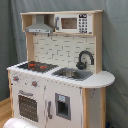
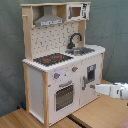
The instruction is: Play with the kitchen
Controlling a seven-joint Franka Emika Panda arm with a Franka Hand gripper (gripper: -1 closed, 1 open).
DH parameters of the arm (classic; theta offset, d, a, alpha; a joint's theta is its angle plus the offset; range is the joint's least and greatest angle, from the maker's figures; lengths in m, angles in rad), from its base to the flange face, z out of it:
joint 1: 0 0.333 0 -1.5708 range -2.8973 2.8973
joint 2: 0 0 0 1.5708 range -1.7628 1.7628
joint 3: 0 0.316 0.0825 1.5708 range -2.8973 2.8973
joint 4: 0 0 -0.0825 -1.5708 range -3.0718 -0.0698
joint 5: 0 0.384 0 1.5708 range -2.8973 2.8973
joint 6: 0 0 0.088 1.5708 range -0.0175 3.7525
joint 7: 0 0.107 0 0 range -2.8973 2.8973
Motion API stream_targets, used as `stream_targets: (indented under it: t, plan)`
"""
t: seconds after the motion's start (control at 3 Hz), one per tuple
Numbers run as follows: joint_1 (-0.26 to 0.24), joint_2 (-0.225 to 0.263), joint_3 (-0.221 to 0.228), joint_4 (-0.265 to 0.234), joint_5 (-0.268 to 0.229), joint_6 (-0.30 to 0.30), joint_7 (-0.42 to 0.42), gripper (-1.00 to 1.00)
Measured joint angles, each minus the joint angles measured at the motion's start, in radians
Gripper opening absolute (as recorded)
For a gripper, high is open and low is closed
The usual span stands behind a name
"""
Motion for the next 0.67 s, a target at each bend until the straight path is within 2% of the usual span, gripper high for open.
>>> stream_targets:
  t: [0.67]
  plan:
    - [-0.021,-0.002,0.0,0.003,0.0,0.004,0.237,1.0]
